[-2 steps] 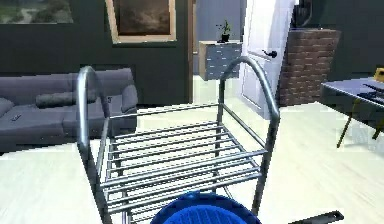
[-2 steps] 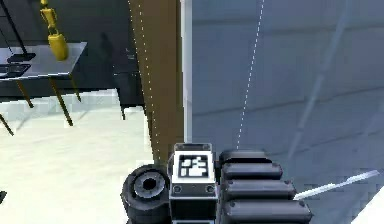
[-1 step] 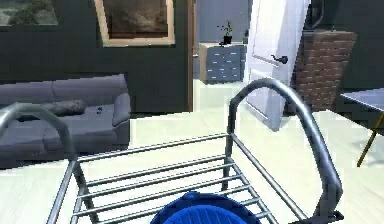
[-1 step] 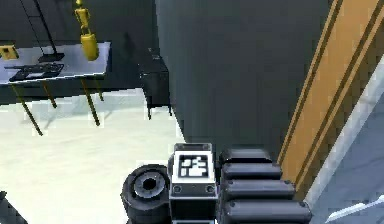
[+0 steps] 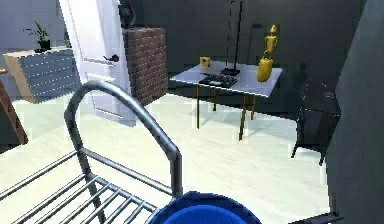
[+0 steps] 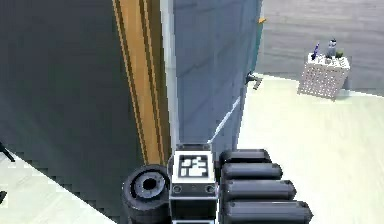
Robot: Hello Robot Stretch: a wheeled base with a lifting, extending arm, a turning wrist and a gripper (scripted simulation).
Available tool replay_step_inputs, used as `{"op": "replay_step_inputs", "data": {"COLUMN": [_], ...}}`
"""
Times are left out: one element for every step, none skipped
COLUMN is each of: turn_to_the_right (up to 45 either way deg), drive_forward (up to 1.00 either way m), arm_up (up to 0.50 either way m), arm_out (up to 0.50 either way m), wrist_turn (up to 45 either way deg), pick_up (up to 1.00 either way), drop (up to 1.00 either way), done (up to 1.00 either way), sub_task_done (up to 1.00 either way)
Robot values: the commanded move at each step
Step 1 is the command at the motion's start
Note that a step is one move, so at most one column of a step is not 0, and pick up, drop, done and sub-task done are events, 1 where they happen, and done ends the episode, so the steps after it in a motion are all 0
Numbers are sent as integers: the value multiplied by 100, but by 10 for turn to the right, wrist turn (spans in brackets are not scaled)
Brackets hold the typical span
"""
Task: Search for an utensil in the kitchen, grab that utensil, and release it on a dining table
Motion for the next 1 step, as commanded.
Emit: {"op": "replay_step_inputs", "data": {"turn_to_the_right": [240], "drive_forward": [0], "arm_up": [0], "arm_out": [0], "wrist_turn": [0], "pick_up": [0], "drop": [0], "done": [0], "sub_task_done": [0]}}
